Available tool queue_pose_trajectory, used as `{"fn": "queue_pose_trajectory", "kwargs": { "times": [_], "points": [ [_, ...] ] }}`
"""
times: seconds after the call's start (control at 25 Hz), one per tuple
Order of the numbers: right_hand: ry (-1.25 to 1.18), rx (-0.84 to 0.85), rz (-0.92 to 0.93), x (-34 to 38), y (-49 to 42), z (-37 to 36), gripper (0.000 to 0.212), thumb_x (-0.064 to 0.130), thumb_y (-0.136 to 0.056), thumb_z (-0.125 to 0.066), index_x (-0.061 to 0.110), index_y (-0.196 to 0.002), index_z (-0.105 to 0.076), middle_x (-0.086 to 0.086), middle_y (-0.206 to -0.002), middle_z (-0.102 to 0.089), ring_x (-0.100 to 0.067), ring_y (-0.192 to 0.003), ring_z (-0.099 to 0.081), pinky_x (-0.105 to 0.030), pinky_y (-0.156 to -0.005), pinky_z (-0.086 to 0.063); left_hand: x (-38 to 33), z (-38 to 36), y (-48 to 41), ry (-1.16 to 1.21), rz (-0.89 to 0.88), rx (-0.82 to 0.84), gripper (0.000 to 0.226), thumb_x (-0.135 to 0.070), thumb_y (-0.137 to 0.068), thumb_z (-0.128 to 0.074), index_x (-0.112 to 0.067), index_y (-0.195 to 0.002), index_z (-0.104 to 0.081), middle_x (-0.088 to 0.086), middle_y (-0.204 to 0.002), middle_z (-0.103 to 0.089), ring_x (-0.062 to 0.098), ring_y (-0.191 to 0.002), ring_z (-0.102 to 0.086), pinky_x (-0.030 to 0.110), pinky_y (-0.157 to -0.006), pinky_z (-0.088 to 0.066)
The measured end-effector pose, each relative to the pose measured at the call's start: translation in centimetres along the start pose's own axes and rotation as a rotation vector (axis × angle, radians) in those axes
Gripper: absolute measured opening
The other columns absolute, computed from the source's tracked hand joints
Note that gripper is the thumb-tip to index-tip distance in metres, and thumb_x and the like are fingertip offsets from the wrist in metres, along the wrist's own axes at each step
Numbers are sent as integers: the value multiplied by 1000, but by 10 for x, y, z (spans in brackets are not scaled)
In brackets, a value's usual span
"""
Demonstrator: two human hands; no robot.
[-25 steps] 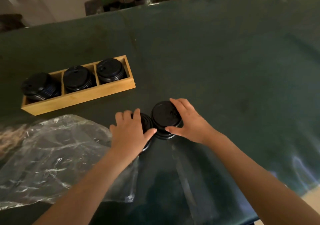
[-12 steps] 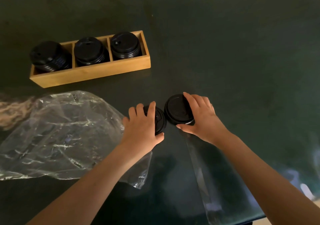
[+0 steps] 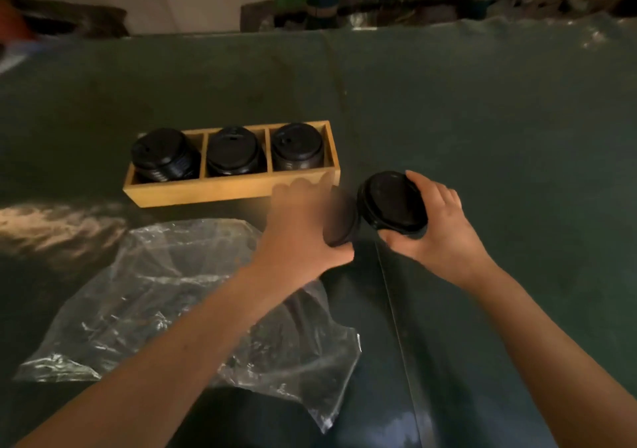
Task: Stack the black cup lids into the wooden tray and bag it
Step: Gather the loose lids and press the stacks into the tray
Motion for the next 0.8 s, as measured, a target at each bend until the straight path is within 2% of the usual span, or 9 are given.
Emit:
{"fn": "queue_pose_trajectory", "kwargs": {
  "times": [0.16,0.32,0.44,0.56,0.68,0.72,0.8],
  "points": [
    [-4,-73,119,52,-64,12,89,39,-66,-73,15,-141,-31,-9,-131,-45,-25,-121,-34,-24,-97,-26,31,69,-46,-41,-19,-86,100,-49,-61,-64,-23,-145,-17,13,-129,-38,31,-115,-28,43,-99,-29],
    [26,-20,193,95,-132,-1,91,37,-71,-74,14,-144,-25,-10,-135,-40,-26,-125,-28,-31,-104,-27,75,114,-88,-65,31,-63,96,-46,-68,-66,-26,-146,-12,11,-133,-33,31,-122,-21,45,-101,-30],
    [60,11,189,106,-166,-23,92,40,-72,-73,13,-145,-23,-12,-136,-40,-28,-126,-28,-38,-106,-29,108,120,-112,-62,101,14,95,-46,-73,-67,-28,-146,-9,13,-139,-29,35,-128,-18,48,-103,-30],
    [125,80,130,93,-175,-53,93,41,-73,-72,14,-145,-22,-13,-136,-39,-30,-127,-28,-42,-107,-28,140,101,-121,171,252,165,92,-50,-75,-66,-32,-146,-10,11,-143,-30,36,-131,-27,47,-105,-32],
    [160,143,86,75,-171,-76,89,40,-73,-71,21,-146,-22,-12,-133,-39,-29,-126,-27,-42,-108,-29,161,83,-122,513,407,184,89,-47,-74,-67,-35,-145,-14,6,-146,-32,28,-126,-37,39,-98,-37],
    [163,145,81,71,-171,-80,88,40,-73,-70,24,-146,-23,-12,-132,-39,-29,-125,-27,-43,-108,-29,166,79,-122,520,425,164,89,-46,-75,-67,-35,-145,-14,6,-146,-32,28,-126,-36,40,-98,-37],
    [160,134,83,68,-172,-86,86,42,-73,-70,28,-145,-24,-12,-130,-39,-29,-123,-27,-43,-106,-30,170,75,-124,257,380,131,89,-47,-75,-65,-34,-145,-11,10,-145,-29,36,-130,-26,48,-102,-31]
  ]
}}
Point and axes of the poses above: each hand's wrist, its own y-axis away from the middle knuckle, its own z-axis out of the back of the hand, x = y × z, the point moved 4 cm from there along -y, towards the middle knuckle
